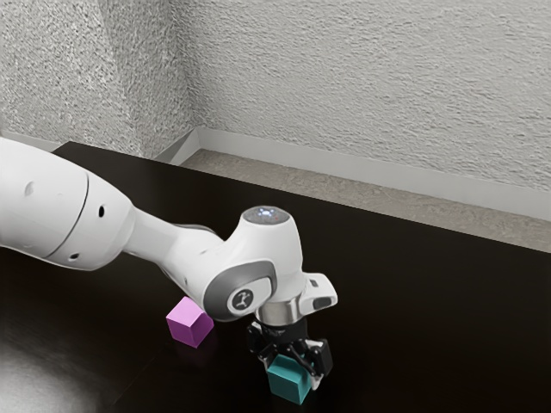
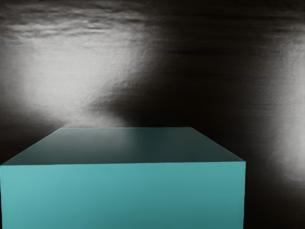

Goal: Pick up the blue block with one arm, and put the blue block on the pink block with one arm

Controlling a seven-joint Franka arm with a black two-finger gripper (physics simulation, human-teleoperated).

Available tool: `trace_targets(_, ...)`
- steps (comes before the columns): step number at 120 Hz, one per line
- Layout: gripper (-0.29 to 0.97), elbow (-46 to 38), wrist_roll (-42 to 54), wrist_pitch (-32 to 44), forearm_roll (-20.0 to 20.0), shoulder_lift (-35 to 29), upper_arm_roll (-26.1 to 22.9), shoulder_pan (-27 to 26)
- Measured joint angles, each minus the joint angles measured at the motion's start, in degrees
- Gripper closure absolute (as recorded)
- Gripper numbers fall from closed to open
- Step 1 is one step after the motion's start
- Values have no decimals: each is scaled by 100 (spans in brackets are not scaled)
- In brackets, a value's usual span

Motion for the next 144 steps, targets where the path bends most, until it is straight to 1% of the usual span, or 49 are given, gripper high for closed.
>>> trace_targets(31, 1, -12, 264, 17, -26, 52, 0, 8)
trace_targets(54, 21, -5, 392, 18, 12, 42, 0, 7)
trace_targets(67, 28, -5, 439, 17, 33, -5, 1, 1)
trace_targets(81, 31, -12, 468, 16, 97, -149, 8, 0)
trace_targets(92, 32, -54, 474, 4, 240, -531, 42, 7)
trace_targets(101, 32, -124, 474, -44, 346, -963, 229, 65)
trace_targets(112, 31, -265, 472, -172, 420, -1433, 329, 431)
trace_targets(123, 31, -791, 449, -284, 454, -1982, 370, 862)
trace_targets(130, 31, -1066, 433, -354, 468, -2275, 440, 983)
trace_targets(144, 32, -1298, 411, -510, 486, -2497, 565, 1325)
